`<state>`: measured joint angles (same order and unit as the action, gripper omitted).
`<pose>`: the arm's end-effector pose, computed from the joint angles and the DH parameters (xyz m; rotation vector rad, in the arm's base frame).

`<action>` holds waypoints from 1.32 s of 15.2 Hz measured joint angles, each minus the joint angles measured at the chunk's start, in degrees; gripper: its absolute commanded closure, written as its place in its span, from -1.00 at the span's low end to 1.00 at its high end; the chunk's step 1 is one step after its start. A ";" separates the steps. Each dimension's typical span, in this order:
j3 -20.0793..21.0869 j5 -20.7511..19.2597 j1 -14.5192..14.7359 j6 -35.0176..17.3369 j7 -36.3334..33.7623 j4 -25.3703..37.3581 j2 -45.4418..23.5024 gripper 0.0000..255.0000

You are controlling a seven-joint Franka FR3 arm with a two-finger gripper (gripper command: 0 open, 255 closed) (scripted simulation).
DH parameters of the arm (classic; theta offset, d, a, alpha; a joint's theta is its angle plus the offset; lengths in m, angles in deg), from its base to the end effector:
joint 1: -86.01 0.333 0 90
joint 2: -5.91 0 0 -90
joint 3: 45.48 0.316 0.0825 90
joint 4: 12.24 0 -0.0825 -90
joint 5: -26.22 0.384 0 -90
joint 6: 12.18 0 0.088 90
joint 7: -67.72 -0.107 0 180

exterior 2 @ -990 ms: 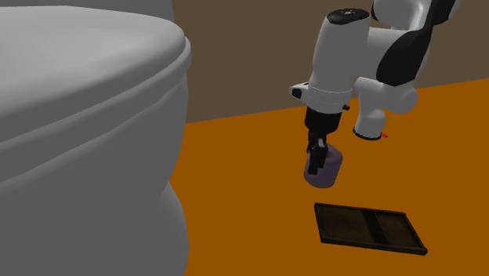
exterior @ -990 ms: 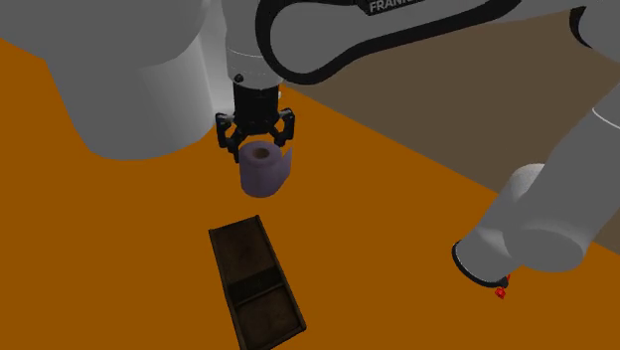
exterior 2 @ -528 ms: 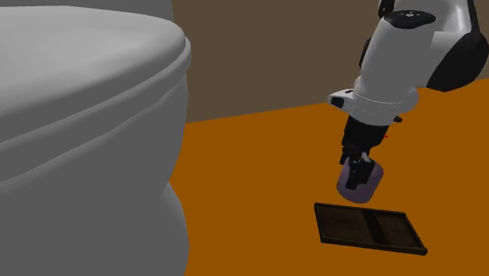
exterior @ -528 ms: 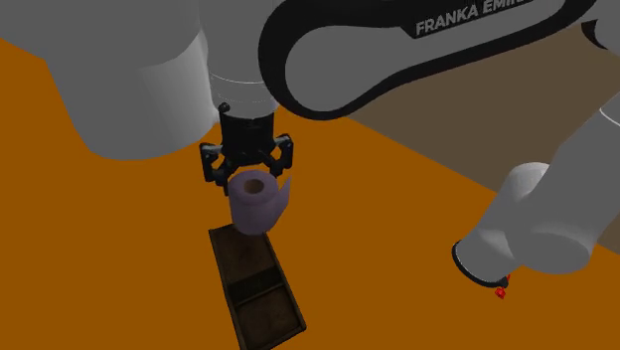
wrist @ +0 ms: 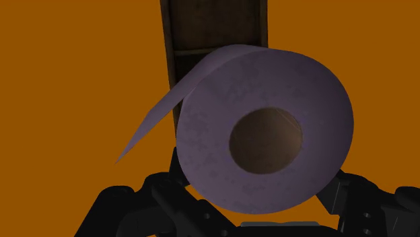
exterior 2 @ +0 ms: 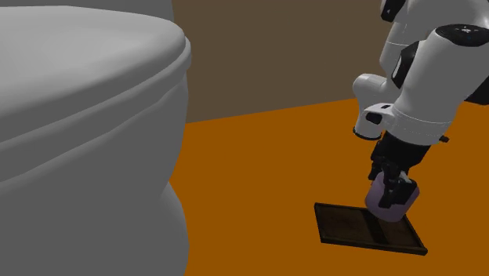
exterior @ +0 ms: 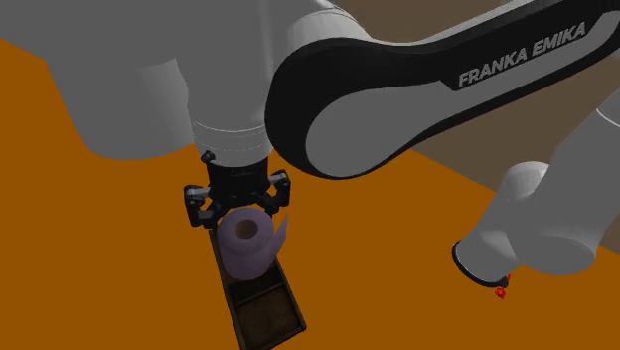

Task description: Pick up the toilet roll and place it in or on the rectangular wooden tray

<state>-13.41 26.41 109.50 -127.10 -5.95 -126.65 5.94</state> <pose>0.3138 0.4580 0.4595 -3.0926 0.4951 -0.0024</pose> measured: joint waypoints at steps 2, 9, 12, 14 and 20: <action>0.04 -0.24 0.04 -1.31 -0.21 -0.98 -0.40 1.00; 0.04 -1.53 0.12 -6.58 -0.94 -4.53 -2.46 1.00; 0.08 -2.40 0.30 -8.85 -1.65 -5.69 -3.77 1.00; 0.09 -2.60 0.35 -9.31 -1.83 -5.89 -4.08 1.00; 0.10 -2.67 0.38 -9.50 -1.91 -5.99 -4.15 -1.00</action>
<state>-13.31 23.74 109.88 -136.60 -7.85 -132.64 1.78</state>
